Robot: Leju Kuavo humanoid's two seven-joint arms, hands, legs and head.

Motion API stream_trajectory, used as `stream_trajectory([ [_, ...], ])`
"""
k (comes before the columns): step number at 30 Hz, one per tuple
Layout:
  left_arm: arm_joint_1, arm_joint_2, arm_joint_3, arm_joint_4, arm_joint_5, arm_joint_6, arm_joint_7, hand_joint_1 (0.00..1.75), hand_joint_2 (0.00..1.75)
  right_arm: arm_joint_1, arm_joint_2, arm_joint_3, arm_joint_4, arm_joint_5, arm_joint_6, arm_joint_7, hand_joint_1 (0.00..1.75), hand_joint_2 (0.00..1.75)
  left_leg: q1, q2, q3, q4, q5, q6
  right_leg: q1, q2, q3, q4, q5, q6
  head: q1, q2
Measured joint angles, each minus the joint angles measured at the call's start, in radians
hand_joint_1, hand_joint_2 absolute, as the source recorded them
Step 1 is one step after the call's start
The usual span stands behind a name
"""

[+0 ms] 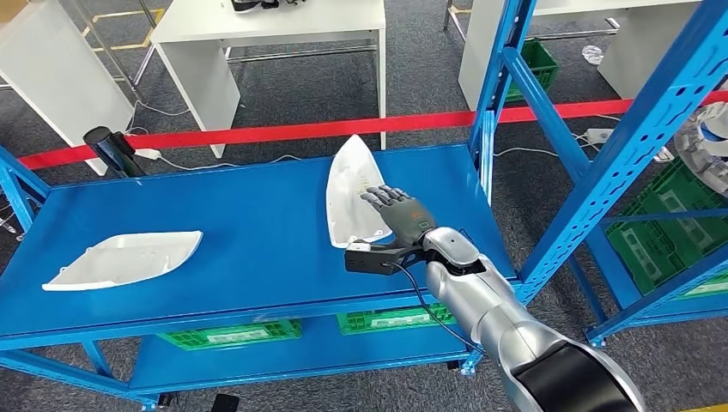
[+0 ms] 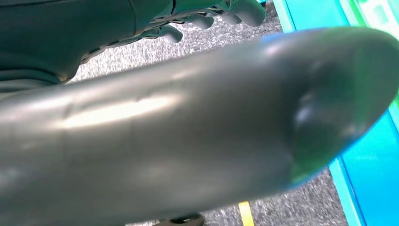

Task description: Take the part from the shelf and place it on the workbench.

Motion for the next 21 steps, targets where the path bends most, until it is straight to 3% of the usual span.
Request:
stream_trajectory([
  [1,0.001,0.000,0.000,0.000,0.000,0.001,0.001,0.00,0.00,0.002,0.000,0.000,0.000,-0.001,0.000,0.001,0.00,0.00,-0.002,0.001,-0.041,0.060,-0.013,0.002,0.004,-0.003,0.003,0.000,-0.003,-0.003,0.000,0.000],
  [2,0.003,0.000,0.001,0.000,-0.001,0.003,0.003,0.00,0.00,0.004,0.000,0.000,0.000,-0.004,-0.001,0.002,0.00,0.00,-0.003,0.001,-0.068,0.089,-0.006,0.006,0.007,-0.005,0.007,0.000,-0.006,-0.005,0.000,0.000],
  [3,0.005,0.000,0.002,0.000,-0.001,0.007,0.004,0.00,0.00,0.006,0.000,0.000,0.000,-0.007,-0.003,0.004,0.00,0.00,-0.006,0.001,-0.075,0.075,0.024,0.012,0.010,-0.006,0.012,0.000,-0.010,-0.005,0.000,0.000],
  [5,0.006,0.000,0.005,0.000,-0.003,0.019,0.008,0.00,0.00,0.007,-0.001,0.000,0.000,-0.016,-0.009,0.008,0.00,0.00,-0.015,0.003,-0.041,-0.045,0.116,0.031,0.014,-0.006,0.023,0.000,-0.016,-0.005,0.000,0.000],
  [7,0.004,0.000,0.007,0.000,-0.006,0.028,0.011,0.00,0.00,0.008,-0.004,0.000,0.000,-0.025,-0.014,0.012,0.00,0.00,-0.025,0.007,0.001,-0.155,0.166,0.045,0.018,-0.005,0.028,-0.001,-0.021,0.001,0.000,0.000],
  [11,0.001,-0.004,0.007,0.000,-0.012,0.033,0.017,0.00,0.00,0.019,-0.020,0.000,0.001,-0.030,-0.003,0.012,0.00,0.00,-0.028,0.000,0.016,-0.191,0.173,0.039,0.023,-0.006,0.029,-0.005,-0.021,-0.001,0.001,0.000],
  [21,-0.003,-0.007,0.007,0.000,-0.022,0.033,0.024,0.00,0.00,0.021,-0.035,0.000,0.005,-0.022,0.021,0.013,0.00,0.00,-0.030,-0.001,0.015,-0.190,0.171,0.053,0.021,-0.005,0.039,-0.025,-0.011,0.017,0.001,0.000],
])
